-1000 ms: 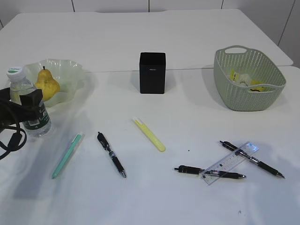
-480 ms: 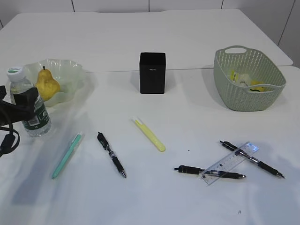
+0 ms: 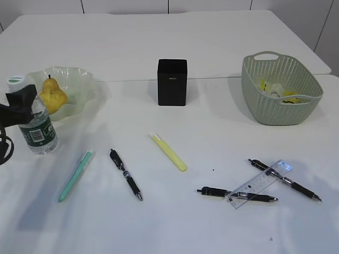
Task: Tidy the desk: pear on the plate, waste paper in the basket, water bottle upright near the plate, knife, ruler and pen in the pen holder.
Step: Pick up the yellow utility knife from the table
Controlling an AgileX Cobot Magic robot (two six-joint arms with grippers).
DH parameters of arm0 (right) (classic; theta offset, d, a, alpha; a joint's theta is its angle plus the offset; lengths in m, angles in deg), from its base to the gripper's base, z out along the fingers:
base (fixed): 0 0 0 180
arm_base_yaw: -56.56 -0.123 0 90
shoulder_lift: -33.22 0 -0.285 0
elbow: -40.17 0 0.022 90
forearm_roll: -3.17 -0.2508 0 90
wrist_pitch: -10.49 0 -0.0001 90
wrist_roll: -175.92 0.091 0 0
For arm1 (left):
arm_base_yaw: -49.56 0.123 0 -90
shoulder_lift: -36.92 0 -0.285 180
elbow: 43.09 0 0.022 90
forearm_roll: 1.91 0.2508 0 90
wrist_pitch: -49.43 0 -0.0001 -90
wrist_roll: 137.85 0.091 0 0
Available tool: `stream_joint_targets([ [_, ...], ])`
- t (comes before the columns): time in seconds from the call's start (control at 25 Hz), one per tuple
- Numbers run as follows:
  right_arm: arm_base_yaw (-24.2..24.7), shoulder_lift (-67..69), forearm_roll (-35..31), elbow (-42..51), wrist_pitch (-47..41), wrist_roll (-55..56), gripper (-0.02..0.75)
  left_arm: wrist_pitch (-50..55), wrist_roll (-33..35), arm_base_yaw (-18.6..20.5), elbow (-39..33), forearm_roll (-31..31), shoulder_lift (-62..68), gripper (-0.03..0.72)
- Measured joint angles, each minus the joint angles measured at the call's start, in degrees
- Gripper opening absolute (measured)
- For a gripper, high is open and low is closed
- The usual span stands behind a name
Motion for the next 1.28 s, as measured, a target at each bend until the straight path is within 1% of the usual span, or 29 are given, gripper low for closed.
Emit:
stream_joint_targets([
  [0.12,0.0,0.0,0.0,0.0,0.0,0.0,0.405,1.9,0.0,0.0,0.0,-0.8,-3.2,0.594],
  [0.28,0.0,0.0,0.0,0.0,0.0,0.0,0.405,4.1,3.1,0.0,-0.1,-1.4,-5.4,0.594],
  [0.4,0.0,0.0,0.0,0.0,0.0,0.0,0.405,6.0,4.1,0.0,-0.2,-1.7,-7.2,0.594],
  [0.6,0.0,0.0,0.0,0.0,0.0,0.0,0.405,13.5,4.3,0.0,-0.3,-1.8,-14.0,0.594],
  [0.88,0.0,0.0,0.0,0.0,0.0,0.0,0.405,30.0,4.3,0.0,-0.4,0.1,-28.8,0.594],
  [1.08,0.0,0.0,0.0,0.0,-0.3,0.0,0.405,50.5,4.3,0.0,3.1,0.4,-38.7,0.594],
  [1.28,0.0,0.0,0.0,0.0,-2.2,0.0,0.405,70.5,4.4,0.0,10.0,0.4,-43.6,0.594],
])
